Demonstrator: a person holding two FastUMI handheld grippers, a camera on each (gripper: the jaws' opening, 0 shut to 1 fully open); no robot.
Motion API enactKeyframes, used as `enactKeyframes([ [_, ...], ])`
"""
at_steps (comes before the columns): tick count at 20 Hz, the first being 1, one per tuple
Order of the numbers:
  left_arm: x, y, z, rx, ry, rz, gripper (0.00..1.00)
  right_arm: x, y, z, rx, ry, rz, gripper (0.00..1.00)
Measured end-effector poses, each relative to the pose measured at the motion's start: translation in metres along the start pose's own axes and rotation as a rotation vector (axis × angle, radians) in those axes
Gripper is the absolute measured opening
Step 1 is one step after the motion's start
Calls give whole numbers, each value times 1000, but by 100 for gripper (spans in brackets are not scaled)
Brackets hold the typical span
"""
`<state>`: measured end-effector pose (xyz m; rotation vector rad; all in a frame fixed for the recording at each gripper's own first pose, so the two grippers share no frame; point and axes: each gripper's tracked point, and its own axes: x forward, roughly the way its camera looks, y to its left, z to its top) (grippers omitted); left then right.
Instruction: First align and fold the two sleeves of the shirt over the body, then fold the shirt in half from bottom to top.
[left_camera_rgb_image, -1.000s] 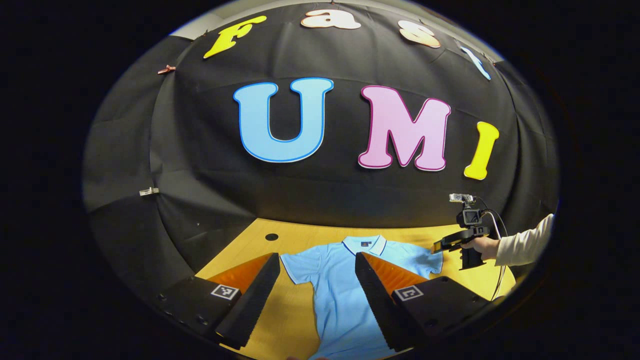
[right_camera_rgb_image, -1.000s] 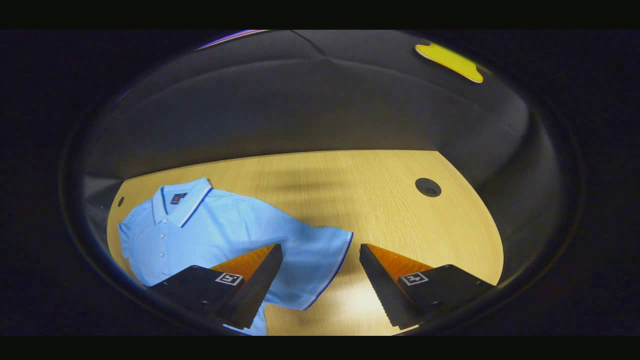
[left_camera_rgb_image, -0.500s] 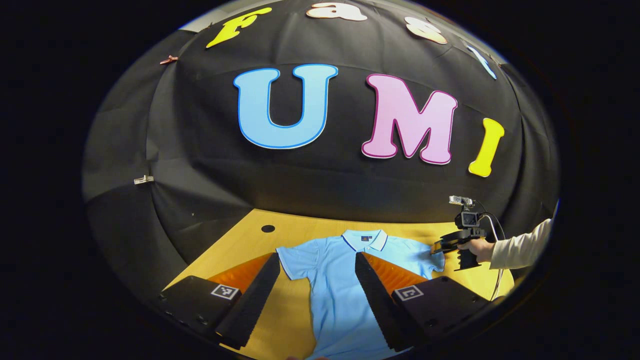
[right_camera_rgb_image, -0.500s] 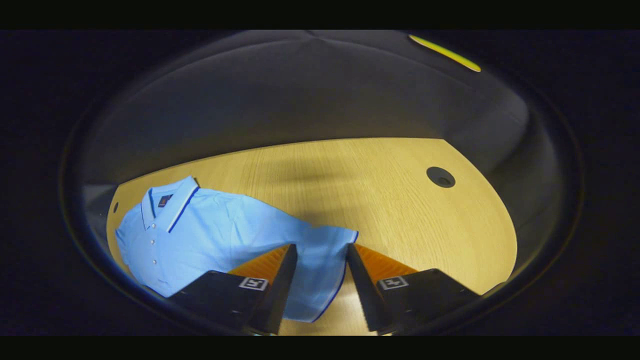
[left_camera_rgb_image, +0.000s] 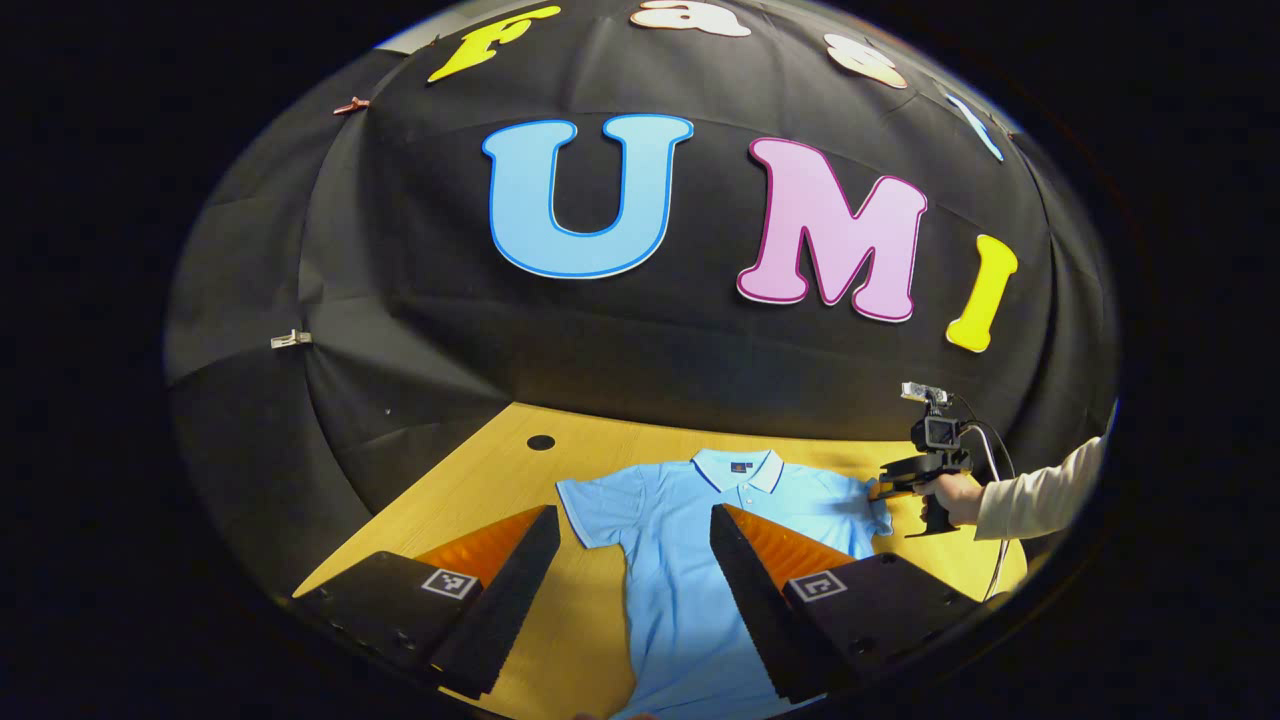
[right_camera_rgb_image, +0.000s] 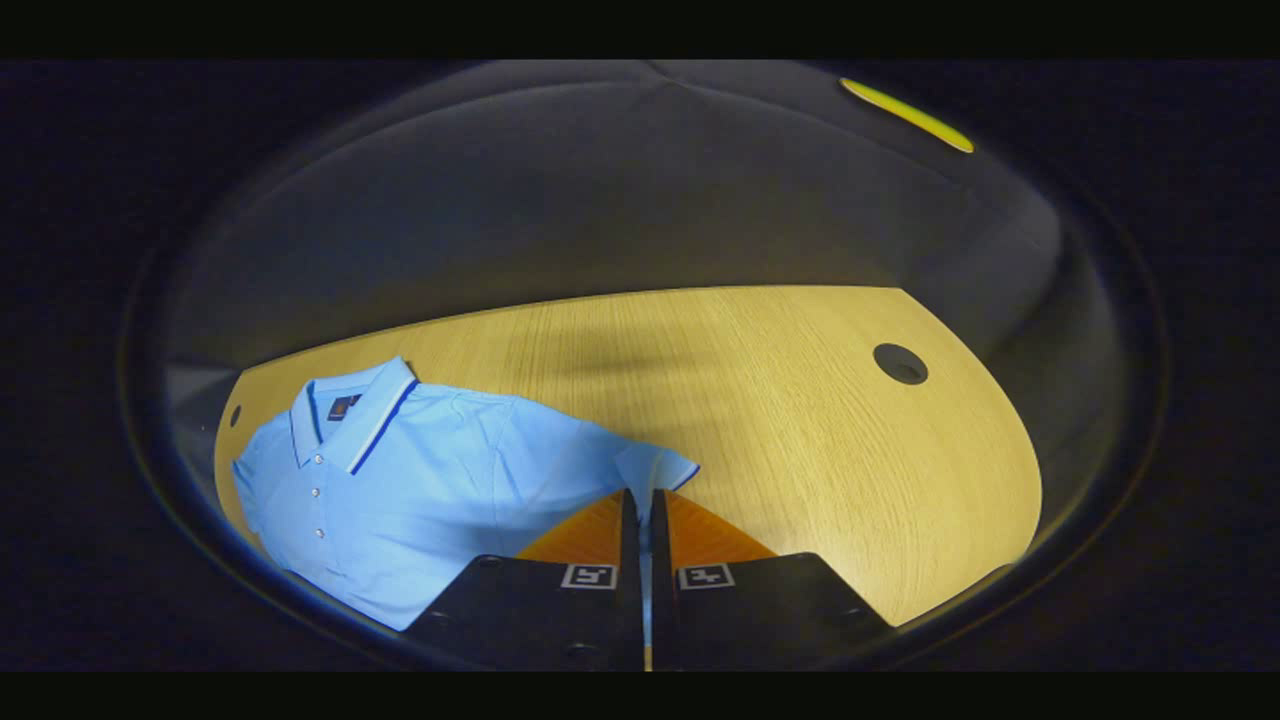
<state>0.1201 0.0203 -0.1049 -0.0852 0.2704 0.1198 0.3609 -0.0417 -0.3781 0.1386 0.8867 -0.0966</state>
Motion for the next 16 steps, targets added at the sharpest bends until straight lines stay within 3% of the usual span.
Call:
enactKeyframes([
  [1, 0, 3, -1, 3, 4, 5, 97, -1, 2, -2, 14, 11, 1, 13],
  [2, -2, 6, -2, 3, 7, 8, 97, -6, 7, 0, 23, 10, 8, 7],
  [5, -8, 11, -1, -9, -2, 11, 97, -28, 29, 17, -24, -46, 29, 7],
  [6, -10, 12, -1, -11, -4, 12, 97, -35, 41, 21, -36, -52, 40, 2],
  [9, -14, 18, -2, -18, -6, 21, 97, -43, 86, 20, -57, -53, 81, 2],
  [11, -19, 21, -4, -23, -7, 25, 97, -47, 120, 15, -74, -52, 114, 12],
  [12, -21, 23, -5, -24, -7, 28, 97, -50, 138, 12, -86, -52, 133, 2],
  [14, -26, 29, -7, -30, -7, 35, 97, -56, 172, 1, -107, -43, 170, 2],
  [16, -28, 34, -12, -39, -4, 45, 97, -64, 207, -17, -118, -4, 234, 8],
])
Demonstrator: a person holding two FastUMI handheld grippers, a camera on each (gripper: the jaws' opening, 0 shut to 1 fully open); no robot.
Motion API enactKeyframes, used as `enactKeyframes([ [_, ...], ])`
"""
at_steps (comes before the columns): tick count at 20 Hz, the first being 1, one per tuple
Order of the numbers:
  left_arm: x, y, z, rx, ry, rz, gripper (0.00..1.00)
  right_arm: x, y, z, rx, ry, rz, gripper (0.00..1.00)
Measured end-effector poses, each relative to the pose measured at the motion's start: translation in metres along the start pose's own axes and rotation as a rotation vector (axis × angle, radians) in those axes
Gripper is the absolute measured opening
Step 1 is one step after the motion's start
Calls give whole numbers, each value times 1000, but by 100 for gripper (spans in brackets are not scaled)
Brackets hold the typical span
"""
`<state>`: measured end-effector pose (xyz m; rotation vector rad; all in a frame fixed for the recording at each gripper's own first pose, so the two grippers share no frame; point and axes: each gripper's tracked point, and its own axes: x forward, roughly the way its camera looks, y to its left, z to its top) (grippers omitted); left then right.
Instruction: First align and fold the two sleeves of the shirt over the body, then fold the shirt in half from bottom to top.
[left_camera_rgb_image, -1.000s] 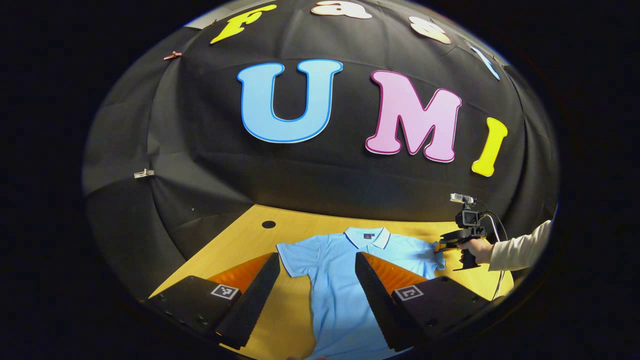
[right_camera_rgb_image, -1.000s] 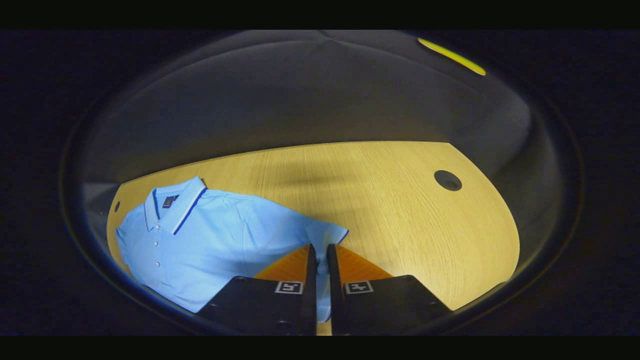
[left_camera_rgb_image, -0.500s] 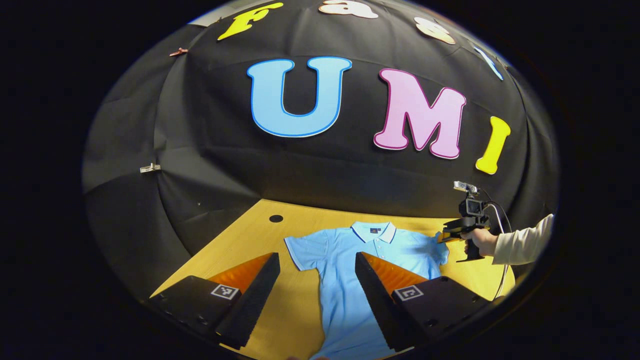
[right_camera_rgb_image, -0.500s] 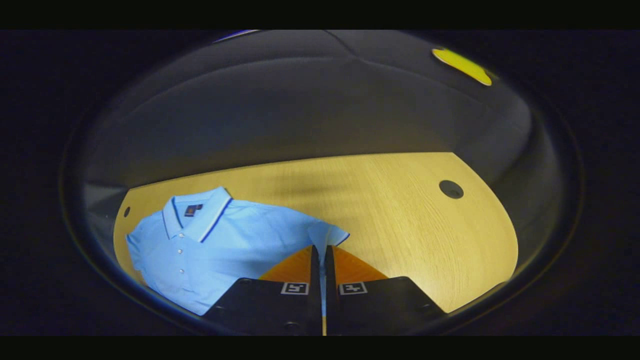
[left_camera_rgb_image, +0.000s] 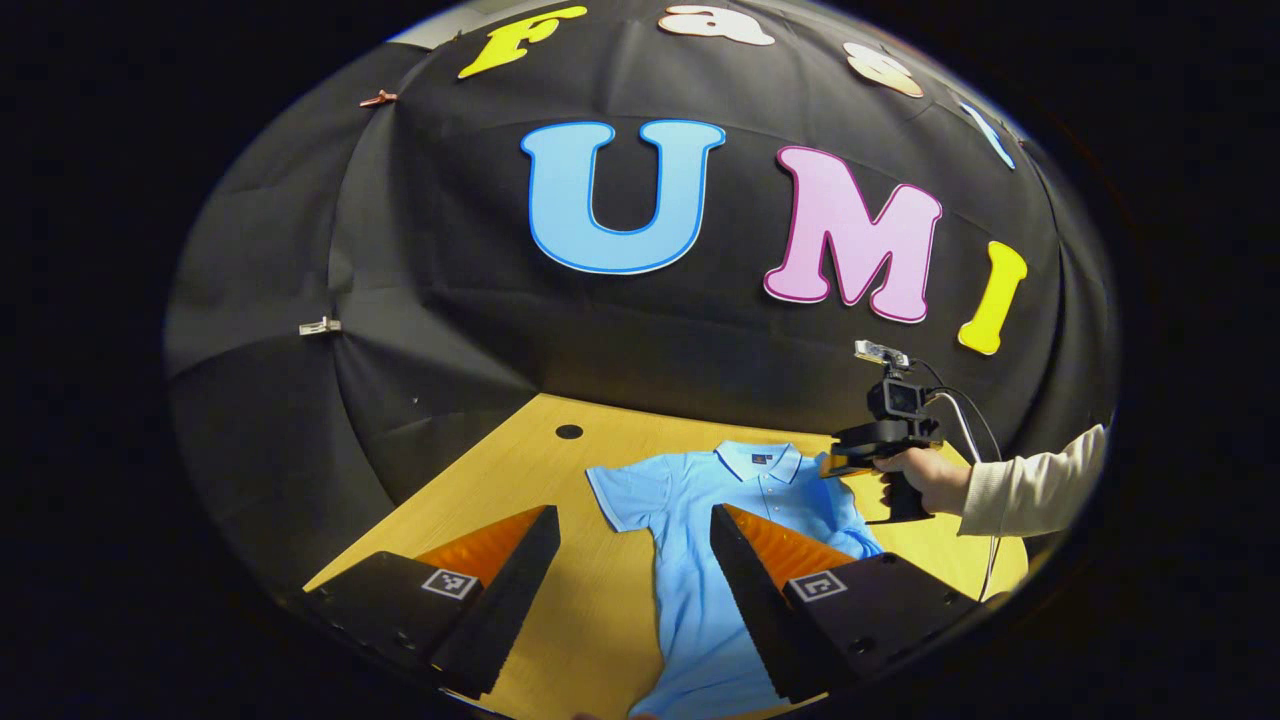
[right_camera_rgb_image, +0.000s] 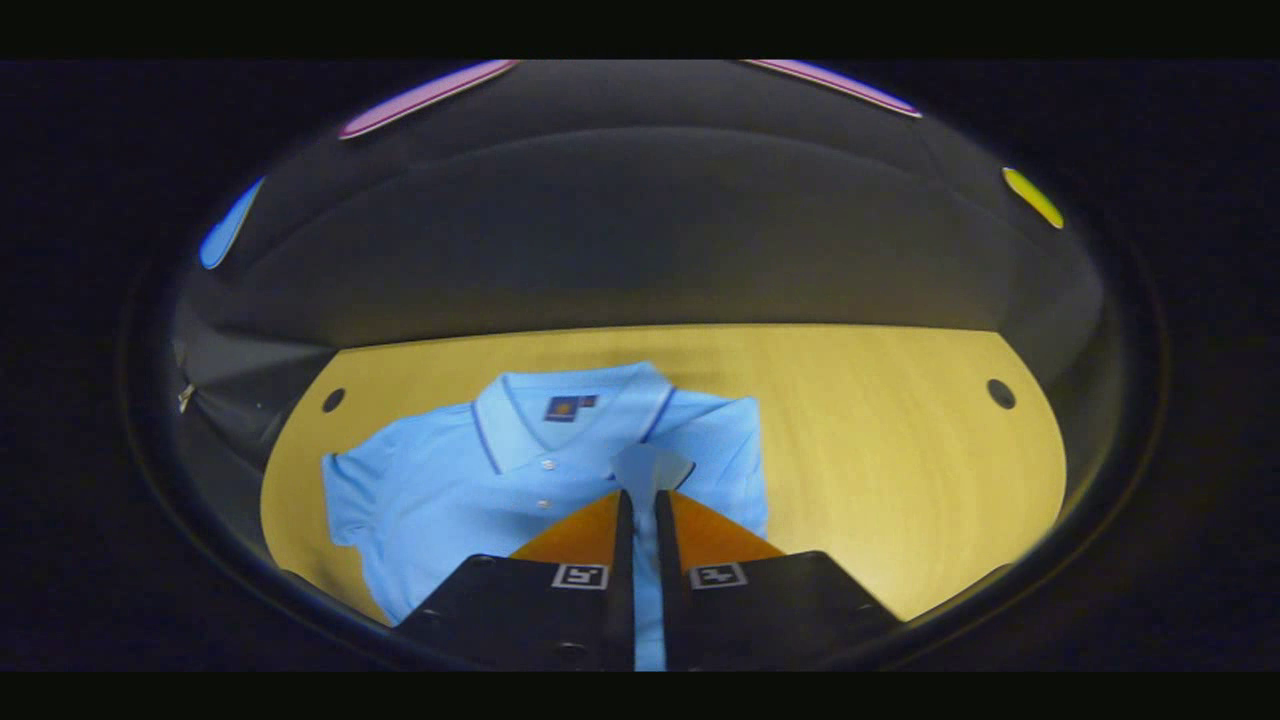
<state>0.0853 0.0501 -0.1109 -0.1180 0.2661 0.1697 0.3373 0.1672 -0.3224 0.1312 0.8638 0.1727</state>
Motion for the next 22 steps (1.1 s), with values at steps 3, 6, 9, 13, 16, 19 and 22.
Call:
enactKeyframes([
  [3, 4, 7, -7, -20, 8, 3, 97, -6, 35, -16, -70, 22, 69, 30],
  [6, 20, 8, -14, -25, 31, -10, 97, -20, 47, -20, -173, -24, 84, 65],
  [9, 46, 7, -13, -19, 26, -27, 97, -41, 39, -18, -264, -92, 69, 98],
  [13, 107, 5, -24, -34, 67, -70, 97, -71, 23, -21, -321, -173, 65, 98],
  [16, 166, 11, -43, -20, 106, -62, 97, -90, 6, -32, -321, -215, 68, 98],
  [19, 223, 22, -70, 14, 154, -34, 96, -103, -1, -58, -225, -191, 118, 98],
  [22, 274, 37, -88, 37, 197, 1, 96, -109, -21, -73, -164, -199, 113, 98],
])
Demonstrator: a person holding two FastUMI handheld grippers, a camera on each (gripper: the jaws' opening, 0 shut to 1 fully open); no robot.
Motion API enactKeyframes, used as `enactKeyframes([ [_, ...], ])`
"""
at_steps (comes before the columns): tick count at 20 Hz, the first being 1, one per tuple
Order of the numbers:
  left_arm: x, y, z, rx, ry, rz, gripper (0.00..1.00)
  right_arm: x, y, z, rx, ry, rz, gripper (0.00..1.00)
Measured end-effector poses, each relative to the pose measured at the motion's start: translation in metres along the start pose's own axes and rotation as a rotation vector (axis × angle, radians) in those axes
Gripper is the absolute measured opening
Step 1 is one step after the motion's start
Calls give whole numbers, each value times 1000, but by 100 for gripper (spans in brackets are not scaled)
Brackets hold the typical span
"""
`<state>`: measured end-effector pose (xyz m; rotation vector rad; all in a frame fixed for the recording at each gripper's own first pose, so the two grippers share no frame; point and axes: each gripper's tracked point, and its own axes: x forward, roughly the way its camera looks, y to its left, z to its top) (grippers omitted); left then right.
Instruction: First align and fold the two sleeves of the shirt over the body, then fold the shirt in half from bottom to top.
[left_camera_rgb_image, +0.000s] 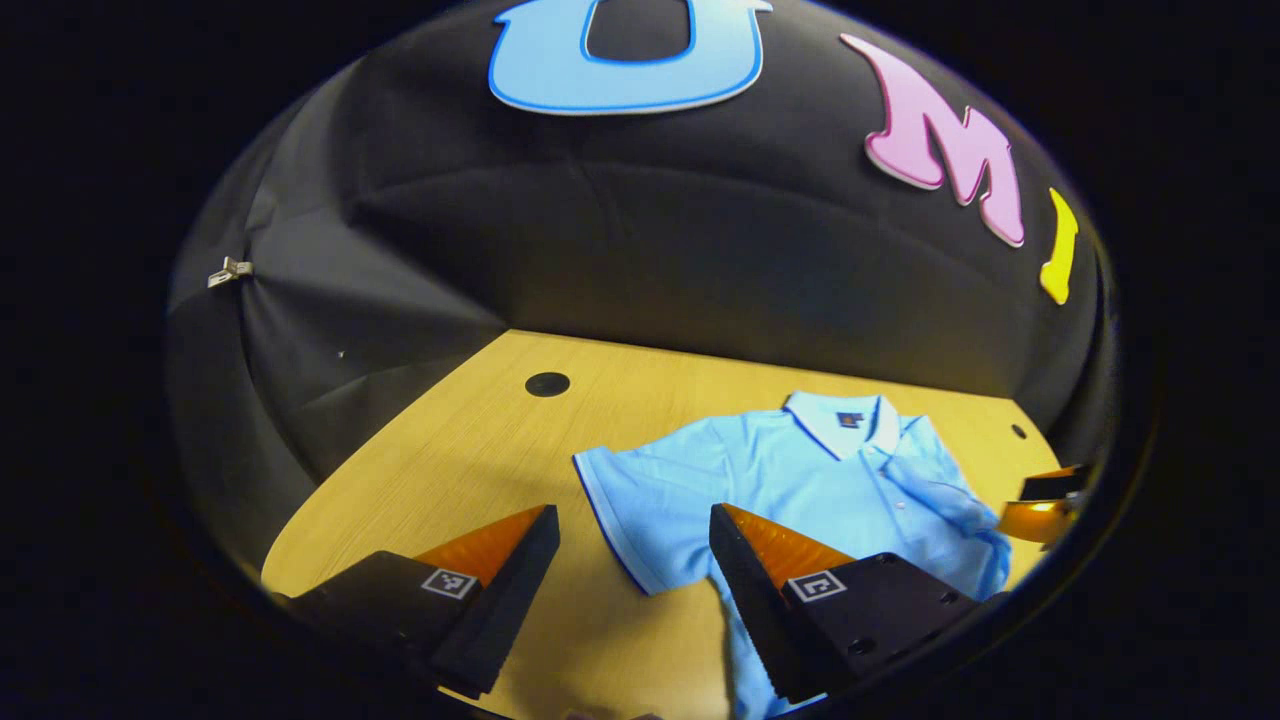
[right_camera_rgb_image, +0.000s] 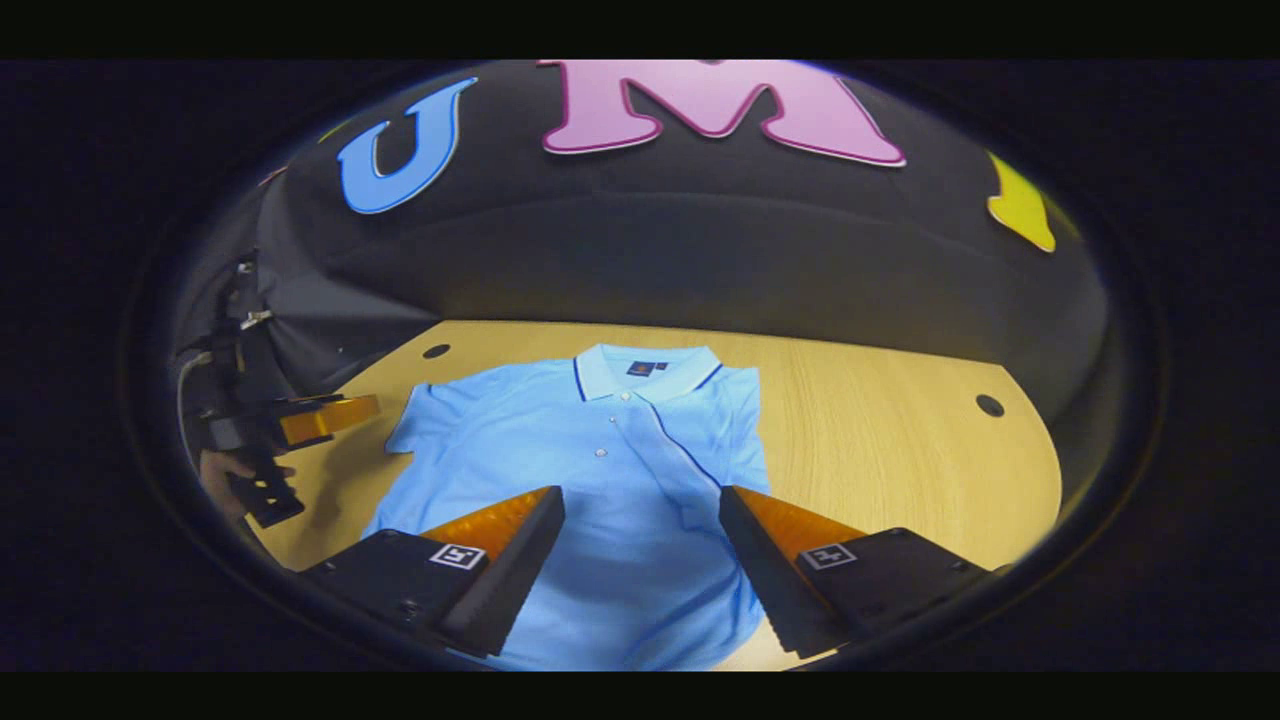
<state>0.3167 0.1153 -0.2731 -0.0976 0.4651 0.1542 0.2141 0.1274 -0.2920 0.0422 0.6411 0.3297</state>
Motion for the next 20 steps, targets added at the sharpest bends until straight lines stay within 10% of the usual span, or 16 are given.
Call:
enactKeyframes([
  [15, 95, 4, -9, 73, 102, -17, 94, -70, -81, -10, 74, -78, -129, 100],
  [17, 96, -3, -9, 81, 100, -37, 80, -76, -85, -15, 68, -73, -144, 100],
  [20, 99, -15, -6, 75, 80, -33, 28, -81, -85, -17, 93, -73, -150, 100],
])
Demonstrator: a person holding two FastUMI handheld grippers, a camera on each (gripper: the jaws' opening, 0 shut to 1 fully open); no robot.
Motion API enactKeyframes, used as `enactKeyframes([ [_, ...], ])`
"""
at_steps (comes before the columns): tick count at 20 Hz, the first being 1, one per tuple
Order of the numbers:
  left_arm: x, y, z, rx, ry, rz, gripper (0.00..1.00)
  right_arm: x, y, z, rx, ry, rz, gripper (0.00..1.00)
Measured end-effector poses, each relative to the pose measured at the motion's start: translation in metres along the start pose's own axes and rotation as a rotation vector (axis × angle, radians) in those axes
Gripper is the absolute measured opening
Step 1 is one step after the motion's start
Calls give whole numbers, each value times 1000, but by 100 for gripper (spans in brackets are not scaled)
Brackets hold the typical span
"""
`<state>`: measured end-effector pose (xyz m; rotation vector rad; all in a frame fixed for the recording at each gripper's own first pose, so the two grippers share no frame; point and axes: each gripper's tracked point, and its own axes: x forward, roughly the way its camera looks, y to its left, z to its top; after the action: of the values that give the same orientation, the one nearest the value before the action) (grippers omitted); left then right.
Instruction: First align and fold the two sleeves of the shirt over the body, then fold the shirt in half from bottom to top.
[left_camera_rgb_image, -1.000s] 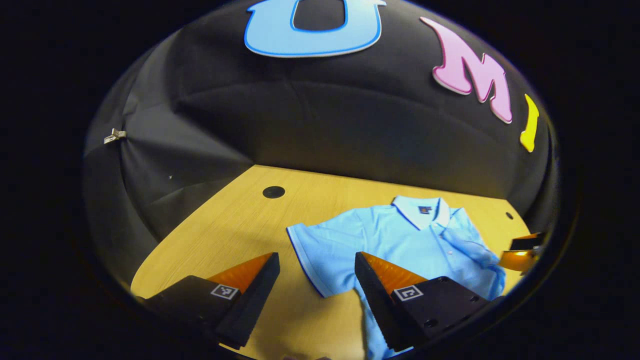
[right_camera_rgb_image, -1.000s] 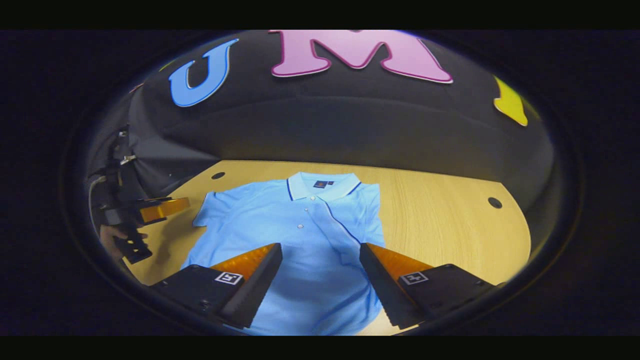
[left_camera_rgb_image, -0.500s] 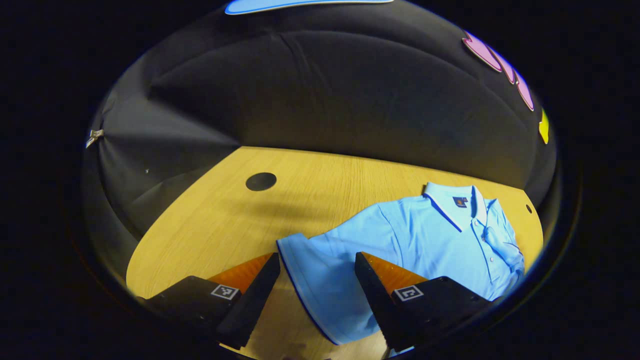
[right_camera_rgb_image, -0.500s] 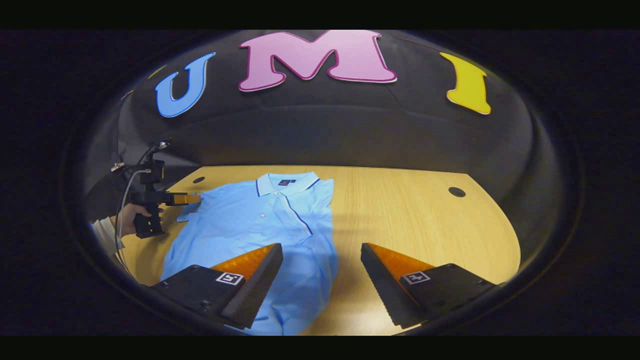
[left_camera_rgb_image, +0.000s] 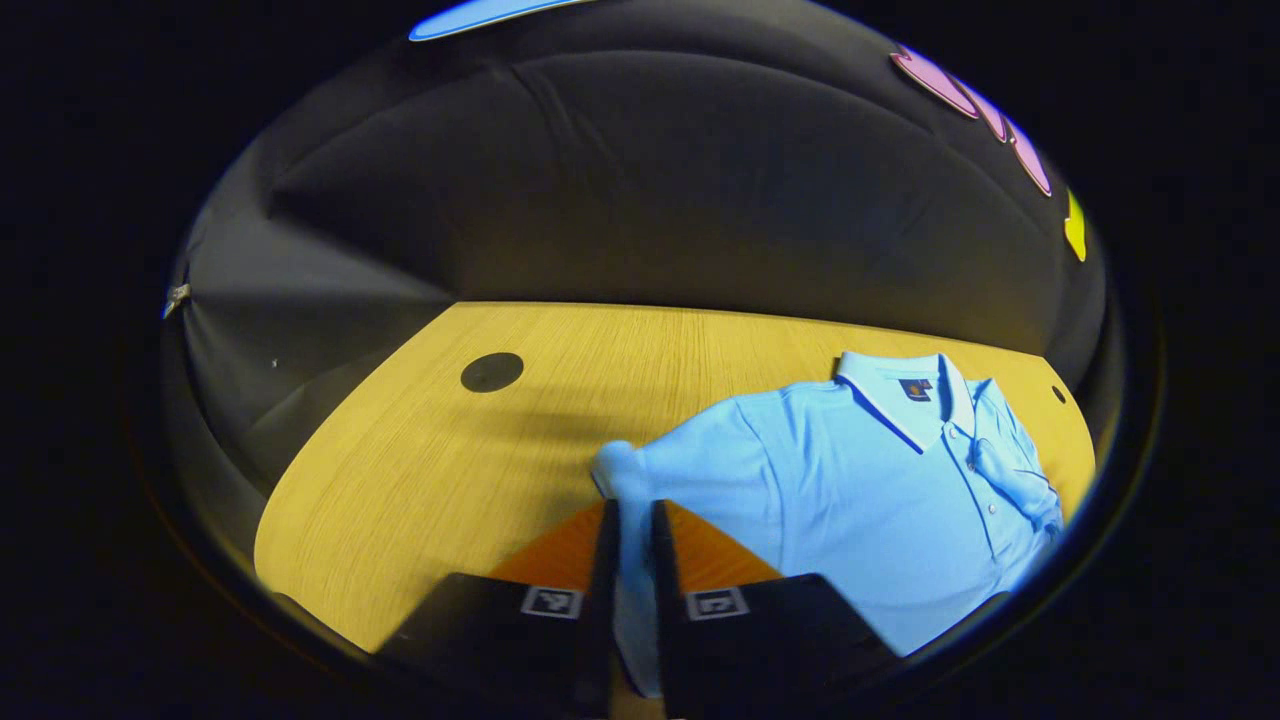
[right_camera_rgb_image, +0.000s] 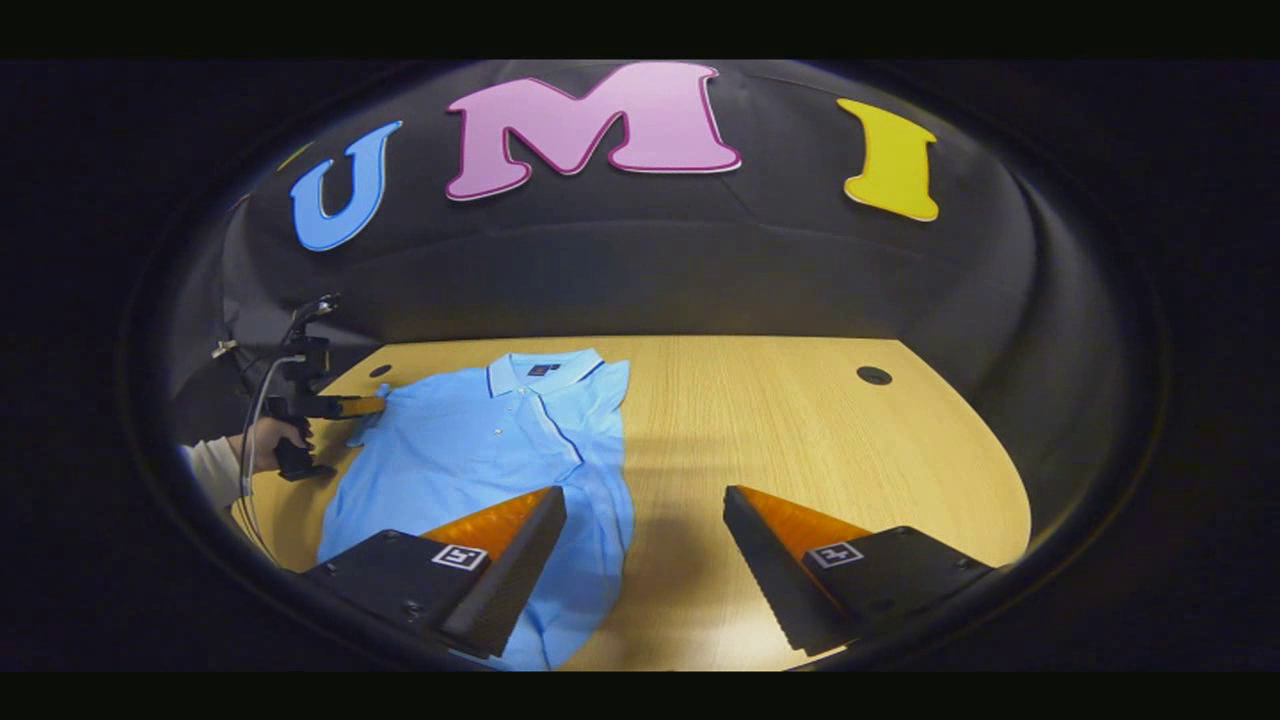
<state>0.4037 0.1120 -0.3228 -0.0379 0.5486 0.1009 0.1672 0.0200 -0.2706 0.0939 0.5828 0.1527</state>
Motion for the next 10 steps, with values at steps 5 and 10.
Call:
enactKeyframes([
  [5, -1, -11, 2, 41, 46, 29, 7, -11, -4, -4, 10, -16, -14, 100],
  [10, -18, -73, 18, 32, 19, -60, 6, -23, -9, -8, 7, -6, -27, 100],
])
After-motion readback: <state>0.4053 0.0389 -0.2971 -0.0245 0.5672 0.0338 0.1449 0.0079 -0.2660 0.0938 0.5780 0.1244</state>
